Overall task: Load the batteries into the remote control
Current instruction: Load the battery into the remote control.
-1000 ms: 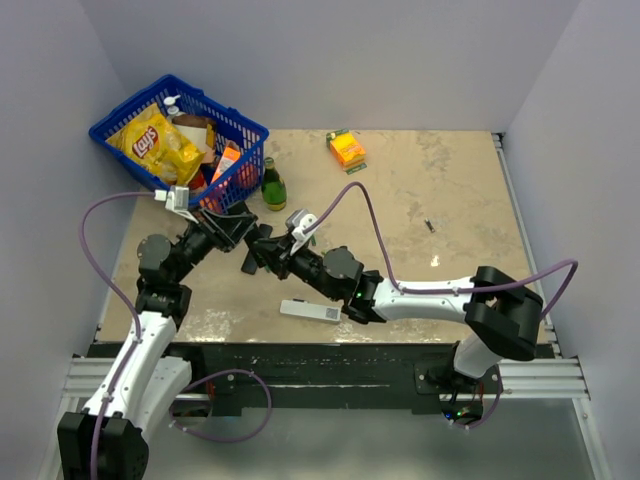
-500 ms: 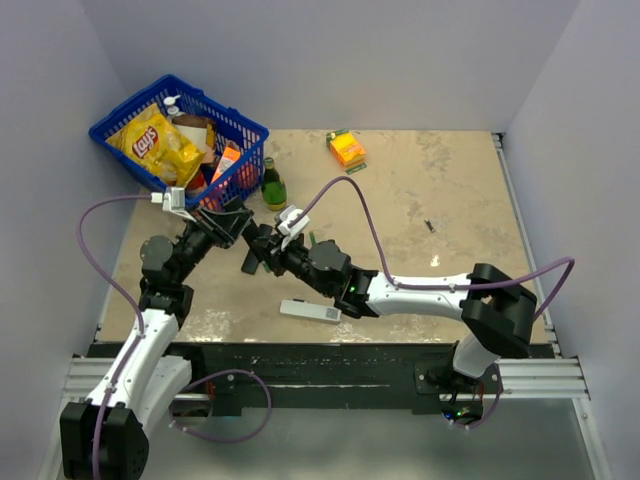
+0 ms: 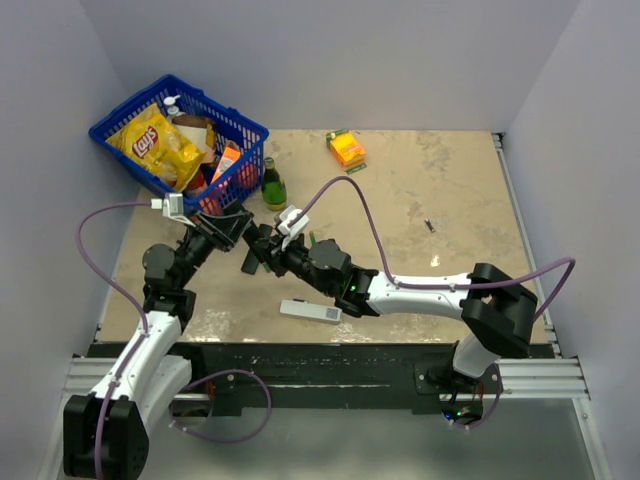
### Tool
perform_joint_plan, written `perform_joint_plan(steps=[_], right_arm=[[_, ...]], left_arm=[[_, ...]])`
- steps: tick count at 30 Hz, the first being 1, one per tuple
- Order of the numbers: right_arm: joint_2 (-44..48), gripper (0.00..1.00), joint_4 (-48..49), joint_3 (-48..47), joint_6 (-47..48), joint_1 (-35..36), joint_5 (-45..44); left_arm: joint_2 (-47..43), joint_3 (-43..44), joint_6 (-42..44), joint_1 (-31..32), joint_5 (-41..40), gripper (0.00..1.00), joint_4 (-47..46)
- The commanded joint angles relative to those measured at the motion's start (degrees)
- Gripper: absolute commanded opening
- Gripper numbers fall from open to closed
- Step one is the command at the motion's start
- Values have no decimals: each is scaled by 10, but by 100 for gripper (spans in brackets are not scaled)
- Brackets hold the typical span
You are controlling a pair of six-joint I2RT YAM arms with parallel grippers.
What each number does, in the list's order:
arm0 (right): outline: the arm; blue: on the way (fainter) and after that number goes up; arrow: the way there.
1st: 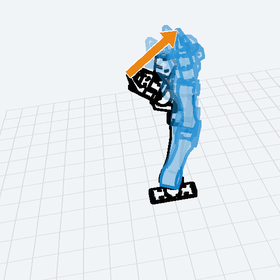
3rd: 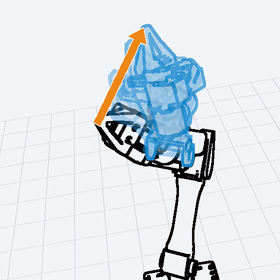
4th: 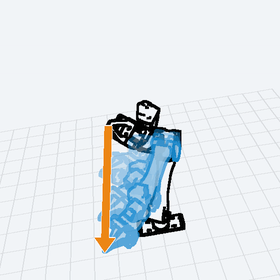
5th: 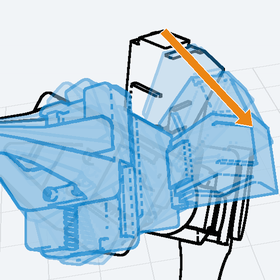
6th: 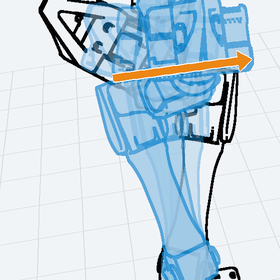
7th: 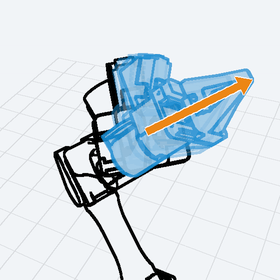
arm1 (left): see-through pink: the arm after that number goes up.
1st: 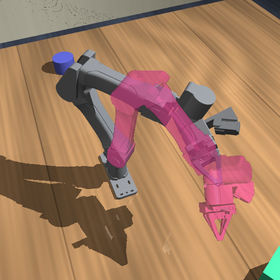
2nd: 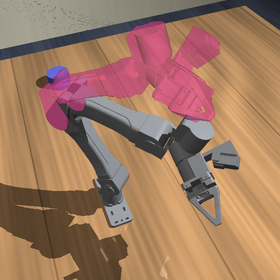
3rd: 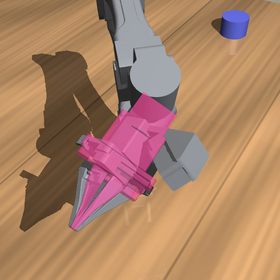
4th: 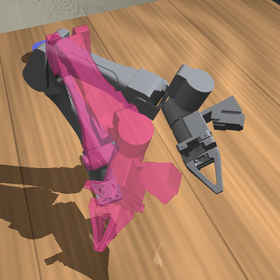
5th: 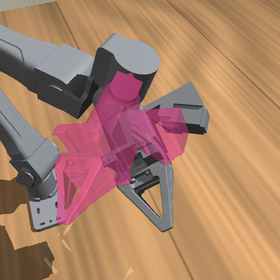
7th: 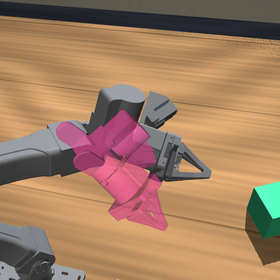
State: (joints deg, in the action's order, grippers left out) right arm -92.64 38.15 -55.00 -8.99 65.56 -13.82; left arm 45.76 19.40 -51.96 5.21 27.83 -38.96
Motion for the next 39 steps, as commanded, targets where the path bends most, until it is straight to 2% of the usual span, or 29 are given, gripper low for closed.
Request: perform_joint_plan(steps=[1, 14, 25, 34, 39], right_arm=[[-21, 3, -37, -10, 5, -3, -3], [-36, 8, -81, -51, 14, -4, -37], [-36, 20, -91, -56, 5, -4, -38], [-35, 20, -92, -58, -1, -5, -48], [-32, 26, -95, -58, -1, -8, -54]], left_arm=[[-1, 1, -60, 4, 33, 0, -120], [23, -22, -72, 10, 43, 0, -121], [24, -28, -86, 10, 36, 0, -128], [35, -45, -137, 10, 28, 0, -180], [42, -46, -151, 11, 28, 0, -195]])
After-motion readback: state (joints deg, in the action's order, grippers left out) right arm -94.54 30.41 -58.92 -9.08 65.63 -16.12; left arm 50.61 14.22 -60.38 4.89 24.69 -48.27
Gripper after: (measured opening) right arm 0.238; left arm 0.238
